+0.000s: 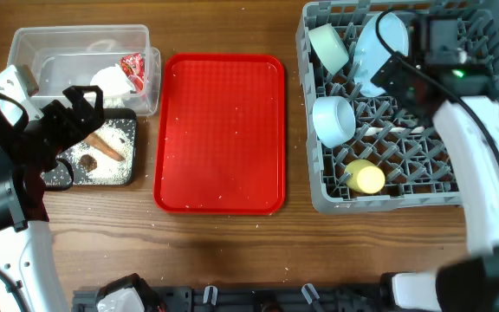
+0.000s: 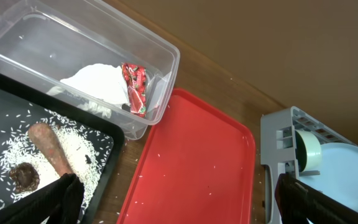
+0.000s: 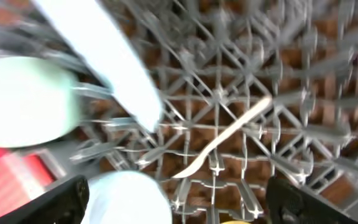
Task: Sort waste into correct bins and load items into the dishwasher rack
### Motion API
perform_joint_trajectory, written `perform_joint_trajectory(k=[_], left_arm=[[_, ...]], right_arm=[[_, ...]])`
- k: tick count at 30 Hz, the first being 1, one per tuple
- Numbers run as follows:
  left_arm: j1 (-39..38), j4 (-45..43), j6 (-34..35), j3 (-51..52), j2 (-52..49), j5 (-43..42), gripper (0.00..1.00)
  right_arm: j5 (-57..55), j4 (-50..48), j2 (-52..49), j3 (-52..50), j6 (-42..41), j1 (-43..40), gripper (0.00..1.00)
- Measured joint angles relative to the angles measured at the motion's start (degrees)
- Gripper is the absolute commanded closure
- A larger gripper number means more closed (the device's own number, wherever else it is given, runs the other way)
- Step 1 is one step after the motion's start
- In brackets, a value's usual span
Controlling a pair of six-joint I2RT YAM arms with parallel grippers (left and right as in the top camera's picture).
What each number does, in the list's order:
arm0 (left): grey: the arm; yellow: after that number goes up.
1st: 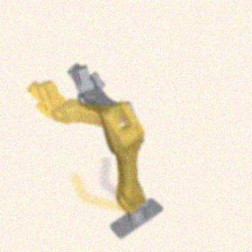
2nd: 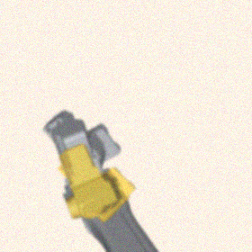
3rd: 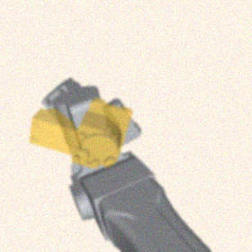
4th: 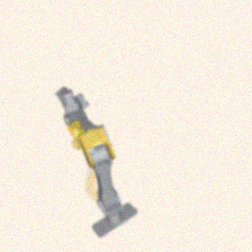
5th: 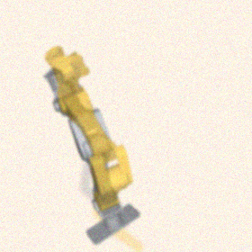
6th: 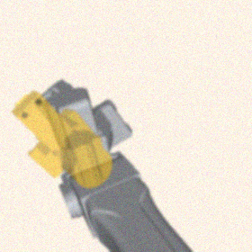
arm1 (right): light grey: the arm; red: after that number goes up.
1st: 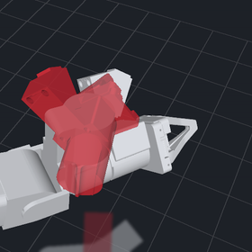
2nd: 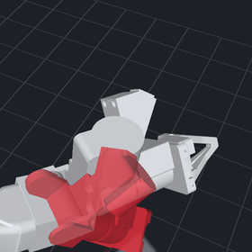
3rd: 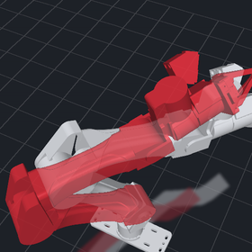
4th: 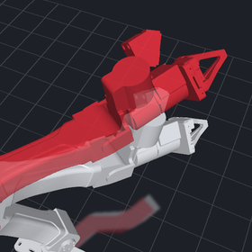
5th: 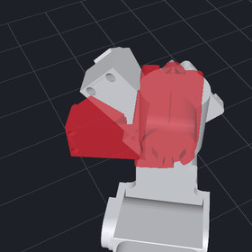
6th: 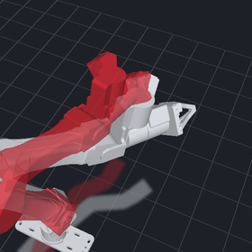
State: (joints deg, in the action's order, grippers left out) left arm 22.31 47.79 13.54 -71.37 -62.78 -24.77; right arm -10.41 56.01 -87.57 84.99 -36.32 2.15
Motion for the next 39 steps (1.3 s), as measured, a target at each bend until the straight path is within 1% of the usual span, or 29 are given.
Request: perform_joint_trajectory(k=[4, 5, 6, 8, 9, 12, 15, 20, 23, 27, 30, 32, 35, 36, 39], left_arm=[[0.0, 0.0, 0.0, 0.0, 0.0, 0.0, 0.00], [0.0, 0.0, 0.0, 0.0, 0.0, 0.0, 0.00], [0.0, 0.0, 0.0, 0.0, 0.0, 0.0, 0.00], [0.0, 0.0, 0.0, 0.0, 0.0, 0.0, 0.00], [0.0, 0.0, 0.0, 0.0, 0.0, 0.0, 0.00], [0.0, 0.0, 0.0, 0.0, 0.0, 0.0, 0.00], [0.0, 0.0, 0.0, 0.0, 0.0, 0.0, 0.00], [0.0, 0.0, 0.0, 0.0, 0.0, 0.0, 0.00], [0.0, 0.0, 0.0, 0.0, 0.0, 0.0, 0.00], [0.0, 0.0, 0.0, 0.0, 0.0, 0.0, 0.00], [0.0, -0.1, 0.0, 0.0, 0.0, 0.0, 0.00], [0.0, 0.0, 0.0, 0.0, 0.0, 0.0, 0.00], [0.0, 0.0, 0.0, 0.0, 0.0, 0.0, 0.00], [0.0, 0.0, 0.0, 0.0, 0.0, 0.0, 0.00], [0.0, 0.0, 0.0, 0.0, 0.0, 0.0, 0.00]], right_arm=[[6.1, -3.4, 14.5, 0.9, 14.6, 1.4, 0.00], [8.0, -5.4, 16.4, 1.0, 18.4, 1.6, 0.00], [9.8, -5.3, 18.0, 1.1, 21.6, 1.7, 0.00], [12.5, -1.9, 19.4, 1.1, 24.9, 1.7, 0.00], [13.6, 0.5, 19.4, 1.1, 25.9, 1.7, 0.00], [14.8, 3.6, 19.2, 1.1, 27.1, 1.7, 0.00], [15.0, 4.1, 19.2, 1.1, 27.7, 1.7, 0.00], [14.9, 1.6, 19.2, 1.1, 31.9, 1.7, 0.00], [14.9, 1.4, 19.2, 1.1, 32.1, 1.7, 0.00], [14.9, -4.2, 19.2, -0.6, 32.2, 1.7, 0.00], [14.9, -14.8, 21.3, -8.1, 33.0, 1.7, 0.00], [14.9, -22.2, 26.0, -15.5, 34.1, 1.7, 0.00], [15.0, -33.0, 35.9, -26.5, 35.1, 1.7, 0.00], [15.4, -39.8, 41.9, -33.4, 35.3, 1.7, 0.00], [15.8, -47.8, 53.7, -46.8, 35.6, 1.7, 0.00]])
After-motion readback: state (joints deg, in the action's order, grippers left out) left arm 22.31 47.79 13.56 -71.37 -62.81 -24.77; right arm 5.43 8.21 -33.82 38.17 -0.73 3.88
